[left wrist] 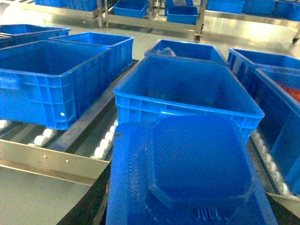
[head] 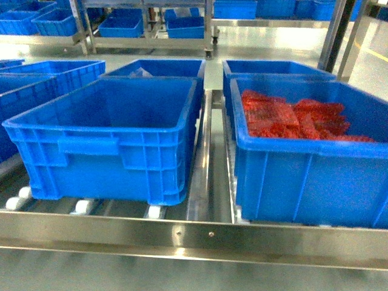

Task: Pick blue part to blue bin on bottom shelf

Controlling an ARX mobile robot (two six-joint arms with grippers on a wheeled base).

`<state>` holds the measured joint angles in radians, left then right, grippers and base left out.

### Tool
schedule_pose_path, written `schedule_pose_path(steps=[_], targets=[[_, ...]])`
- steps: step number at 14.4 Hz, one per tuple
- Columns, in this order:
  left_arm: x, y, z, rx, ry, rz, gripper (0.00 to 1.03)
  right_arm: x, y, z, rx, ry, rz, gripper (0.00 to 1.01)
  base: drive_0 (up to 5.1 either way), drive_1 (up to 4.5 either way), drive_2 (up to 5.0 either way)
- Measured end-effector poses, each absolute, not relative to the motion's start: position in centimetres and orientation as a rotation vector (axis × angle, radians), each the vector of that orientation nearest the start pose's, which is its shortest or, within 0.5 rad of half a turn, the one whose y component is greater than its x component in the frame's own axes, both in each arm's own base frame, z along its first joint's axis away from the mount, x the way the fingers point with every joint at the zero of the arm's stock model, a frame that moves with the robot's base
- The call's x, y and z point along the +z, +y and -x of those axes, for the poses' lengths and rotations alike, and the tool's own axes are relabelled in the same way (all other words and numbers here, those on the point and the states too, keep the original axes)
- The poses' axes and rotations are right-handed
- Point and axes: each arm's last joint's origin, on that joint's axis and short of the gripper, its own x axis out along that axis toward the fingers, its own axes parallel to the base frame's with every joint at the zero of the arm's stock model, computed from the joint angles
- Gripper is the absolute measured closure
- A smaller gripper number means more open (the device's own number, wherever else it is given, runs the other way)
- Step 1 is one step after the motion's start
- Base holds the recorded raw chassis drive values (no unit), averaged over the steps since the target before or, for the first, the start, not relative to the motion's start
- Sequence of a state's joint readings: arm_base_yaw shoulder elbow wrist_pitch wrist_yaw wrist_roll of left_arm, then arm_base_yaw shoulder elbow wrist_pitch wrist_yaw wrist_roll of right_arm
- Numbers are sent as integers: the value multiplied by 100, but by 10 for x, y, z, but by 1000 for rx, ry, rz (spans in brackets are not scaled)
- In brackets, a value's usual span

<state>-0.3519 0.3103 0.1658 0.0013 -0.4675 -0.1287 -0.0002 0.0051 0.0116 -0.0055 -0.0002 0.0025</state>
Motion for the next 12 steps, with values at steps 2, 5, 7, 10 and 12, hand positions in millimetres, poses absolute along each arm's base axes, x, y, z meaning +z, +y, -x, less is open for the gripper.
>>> schedule_pose_path(steps=[2,5,7,10,12], targets=[[195,-26,-110,124,125,71,59,167,0,-97,1,-1,-2,3,0,0,0],[193,-27,-110,124,130,69,59,166,0,-97,1,0,-2,3,0,0,0],[193,-26,-110,125,129,69,59,167,0,-97,0,-1,-2,3,0,0,0],[193,-27,-110,124,129,69,59,167,0,-97,0,-1,-2,3,0,0,0],[194,-26,-110,124,124,72,59,167,0,-97,0,-3,-2,3,-5,416,-425]])
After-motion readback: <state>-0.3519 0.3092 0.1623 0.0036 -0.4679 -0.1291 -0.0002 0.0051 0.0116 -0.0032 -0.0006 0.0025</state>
